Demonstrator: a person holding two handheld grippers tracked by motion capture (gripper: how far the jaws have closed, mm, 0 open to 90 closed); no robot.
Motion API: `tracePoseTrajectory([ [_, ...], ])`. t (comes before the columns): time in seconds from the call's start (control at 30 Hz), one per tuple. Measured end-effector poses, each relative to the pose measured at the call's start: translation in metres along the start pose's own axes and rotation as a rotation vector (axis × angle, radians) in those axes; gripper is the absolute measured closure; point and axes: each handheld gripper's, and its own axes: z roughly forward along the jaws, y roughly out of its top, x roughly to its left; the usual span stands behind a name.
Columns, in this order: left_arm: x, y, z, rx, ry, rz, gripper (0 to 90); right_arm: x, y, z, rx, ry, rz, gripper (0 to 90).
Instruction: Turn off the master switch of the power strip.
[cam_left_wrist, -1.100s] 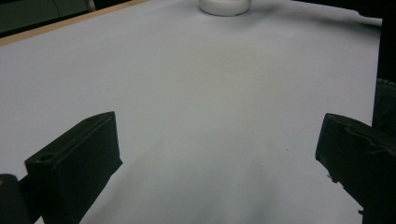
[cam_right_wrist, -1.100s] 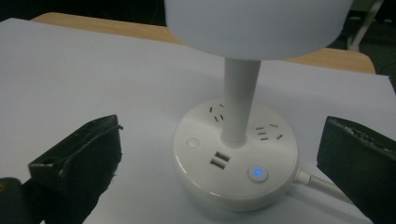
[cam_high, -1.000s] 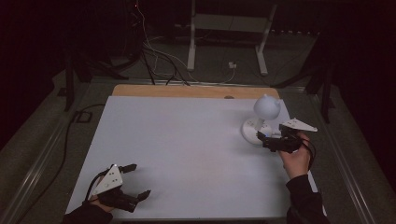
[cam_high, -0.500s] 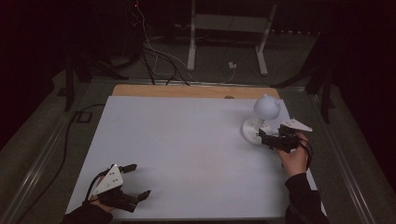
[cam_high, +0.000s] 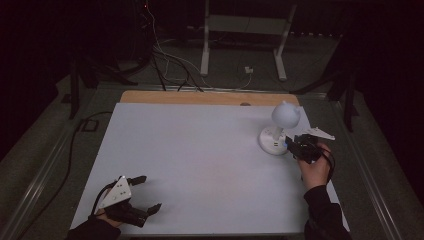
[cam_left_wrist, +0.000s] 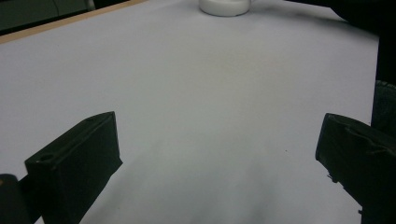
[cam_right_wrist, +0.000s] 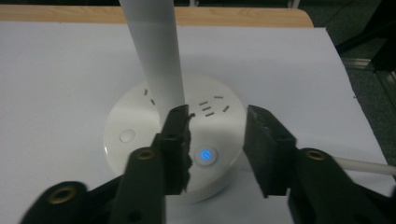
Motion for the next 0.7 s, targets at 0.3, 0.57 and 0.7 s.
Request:
tracePoseTrajectory([
  [0.3,0.000,0.000,0.000,0.001,-0.001,-0.001,0.4,-0.001,0.000,0.004,0.018,-0.012,-0.009,79.5],
  [0.57,0.000,0.000,0.000,0.001,0.001,0.002,0.4,0.003,-0.003,0.010,0.043,-0.032,-0.047,90.0],
  [0.7,0.000,0.000,0.000,0.002,0.000,0.001,0.4,0.006,-0.005,0.013,0.052,-0.032,-0.067,90.0],
])
